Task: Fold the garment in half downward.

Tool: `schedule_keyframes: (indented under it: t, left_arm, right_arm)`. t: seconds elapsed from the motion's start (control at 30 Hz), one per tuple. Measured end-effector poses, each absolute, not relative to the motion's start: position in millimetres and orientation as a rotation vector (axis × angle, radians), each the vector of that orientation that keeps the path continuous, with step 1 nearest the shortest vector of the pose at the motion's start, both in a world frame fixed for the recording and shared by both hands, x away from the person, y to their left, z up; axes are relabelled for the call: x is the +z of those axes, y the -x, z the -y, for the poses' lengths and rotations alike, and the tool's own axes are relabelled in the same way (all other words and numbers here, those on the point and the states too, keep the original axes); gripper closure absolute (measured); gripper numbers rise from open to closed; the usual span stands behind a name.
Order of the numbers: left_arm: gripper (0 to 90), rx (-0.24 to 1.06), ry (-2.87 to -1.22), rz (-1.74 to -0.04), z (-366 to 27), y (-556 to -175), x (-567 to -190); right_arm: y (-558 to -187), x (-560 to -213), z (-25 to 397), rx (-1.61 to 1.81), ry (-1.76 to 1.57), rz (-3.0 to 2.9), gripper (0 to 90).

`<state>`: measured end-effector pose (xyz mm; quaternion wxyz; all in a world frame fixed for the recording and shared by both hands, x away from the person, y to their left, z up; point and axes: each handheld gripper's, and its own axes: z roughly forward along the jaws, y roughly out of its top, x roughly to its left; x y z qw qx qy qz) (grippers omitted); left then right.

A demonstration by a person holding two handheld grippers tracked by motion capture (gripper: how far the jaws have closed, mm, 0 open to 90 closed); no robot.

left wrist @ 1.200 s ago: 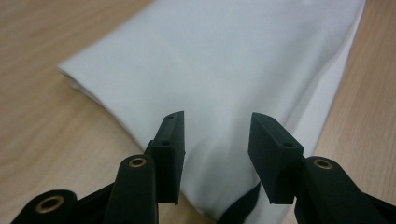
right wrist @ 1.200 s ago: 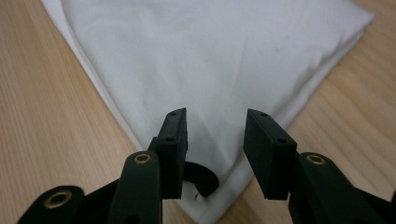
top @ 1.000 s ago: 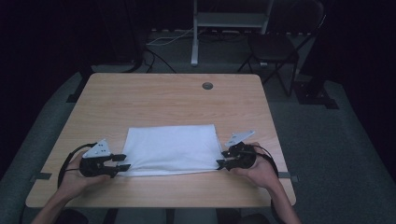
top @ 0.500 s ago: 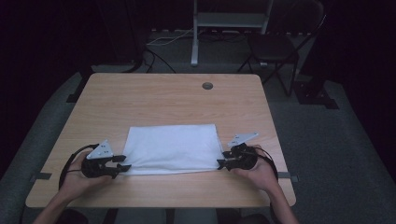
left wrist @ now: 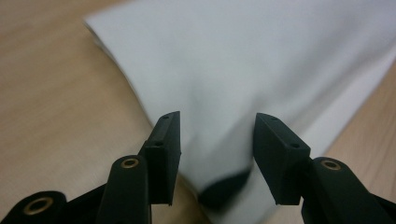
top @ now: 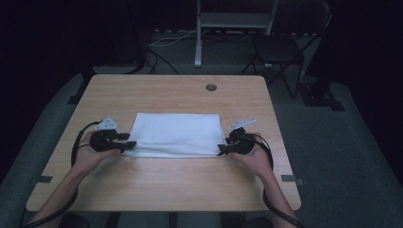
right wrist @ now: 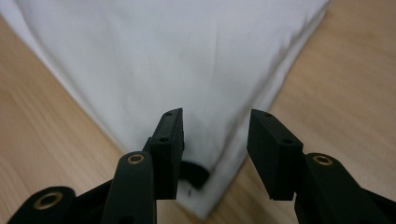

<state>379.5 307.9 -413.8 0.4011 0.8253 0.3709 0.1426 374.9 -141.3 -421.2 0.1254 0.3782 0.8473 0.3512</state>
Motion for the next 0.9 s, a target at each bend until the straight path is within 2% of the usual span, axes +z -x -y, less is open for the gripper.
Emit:
schedule_keyframes:
  t: [0.13,0.37,0.6,0.9]
  left_arm:
    - [48.0,0.361,-2.105,-0.989,-292.6,-381.4,-415.8]
    - [46.8,0.430,-2.198,-0.953,-281.0,-363.1,-428.7]
    - [46.7,0.446,-2.140,-0.974,-285.7,-353.6,-435.5]
    - [47.2,0.448,-2.157,-0.995,-284.6,-366.5,-433.7]
  right_arm:
    - [-373.8,-421.2,127.2,1.026,-1.086,-2.465,52.4]
    - [-362.8,-425.5,125.7,0.965,-1.061,-2.473,51.1]
    - [-360.5,-430.5,132.7,0.974,-1.080,-2.460,51.3]
    - [-364.9,-432.0,133.7,0.994,-1.107,-2.436,51.8]
